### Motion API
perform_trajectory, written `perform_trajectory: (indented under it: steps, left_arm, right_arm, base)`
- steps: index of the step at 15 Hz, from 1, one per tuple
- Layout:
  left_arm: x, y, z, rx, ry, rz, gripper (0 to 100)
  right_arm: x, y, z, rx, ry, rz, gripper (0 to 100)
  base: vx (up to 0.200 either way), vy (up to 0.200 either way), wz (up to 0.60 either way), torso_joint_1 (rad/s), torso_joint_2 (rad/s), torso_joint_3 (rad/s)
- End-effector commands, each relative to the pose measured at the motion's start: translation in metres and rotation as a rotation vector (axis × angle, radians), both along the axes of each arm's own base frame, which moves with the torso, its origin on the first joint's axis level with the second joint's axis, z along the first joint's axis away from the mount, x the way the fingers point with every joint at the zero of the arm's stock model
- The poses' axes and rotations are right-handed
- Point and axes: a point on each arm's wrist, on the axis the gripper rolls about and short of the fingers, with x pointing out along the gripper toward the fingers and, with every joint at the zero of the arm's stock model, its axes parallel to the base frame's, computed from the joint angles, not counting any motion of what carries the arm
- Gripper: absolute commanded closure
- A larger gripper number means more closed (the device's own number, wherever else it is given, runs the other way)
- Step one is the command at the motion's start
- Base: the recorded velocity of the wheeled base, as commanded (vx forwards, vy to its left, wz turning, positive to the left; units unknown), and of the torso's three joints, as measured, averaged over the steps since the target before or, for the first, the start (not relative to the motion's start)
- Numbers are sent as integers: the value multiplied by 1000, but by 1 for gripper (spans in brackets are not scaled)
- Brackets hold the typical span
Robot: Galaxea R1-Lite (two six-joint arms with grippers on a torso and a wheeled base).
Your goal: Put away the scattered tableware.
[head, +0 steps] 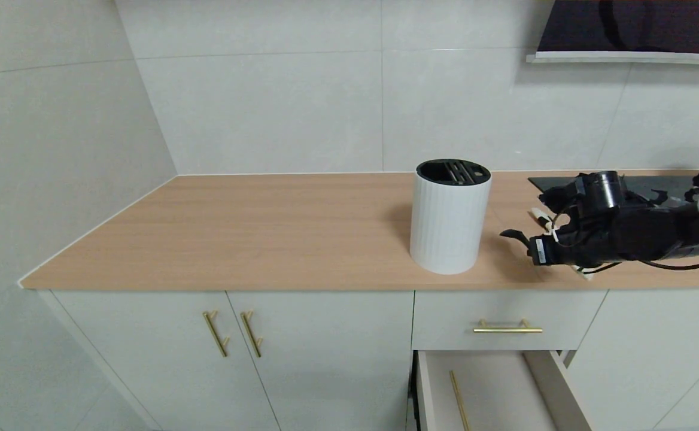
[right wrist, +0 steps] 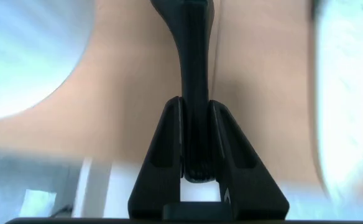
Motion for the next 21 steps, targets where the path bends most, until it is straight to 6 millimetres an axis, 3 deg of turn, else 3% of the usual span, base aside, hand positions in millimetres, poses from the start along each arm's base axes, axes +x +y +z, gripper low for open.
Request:
perform_trajectory:
  steps: [1, 6, 9, 11, 13, 21]
  left_arm:
    - [0, 0, 0, 0, 2, 1, 0]
    - [0, 0, 0, 0, 0, 1, 0]
    - [0, 0, 0, 0, 2, 1, 0]
    - [0, 0, 0, 0, 2, 1, 0]
    - [0, 0, 0, -1, 2, 1, 0]
    - [0, 0, 0, -1, 0, 1, 0]
  right_arm:
    - [-41, 21, 58, 52, -75, -23, 100]
    - [-99, 14, 55, 24, -32, -42, 100]
    - [-141, 7, 36, 16, 8, -37, 100]
    - [-164, 14, 32, 29, -41, 11, 100]
    - [-174, 16, 28, 30, -57, 37, 100]
    - [-175, 17, 23, 37, -71, 41, 100]
  base:
    - [0, 0, 0, 0, 0, 0]
    - [0, 0, 0, 0, 0, 0]
    - [0, 0, 0, 0, 0, 0]
    - [0, 0, 0, 0, 0, 0]
    - [0, 0, 0, 0, 0, 0]
    - [0, 0, 0, 0, 0, 0]
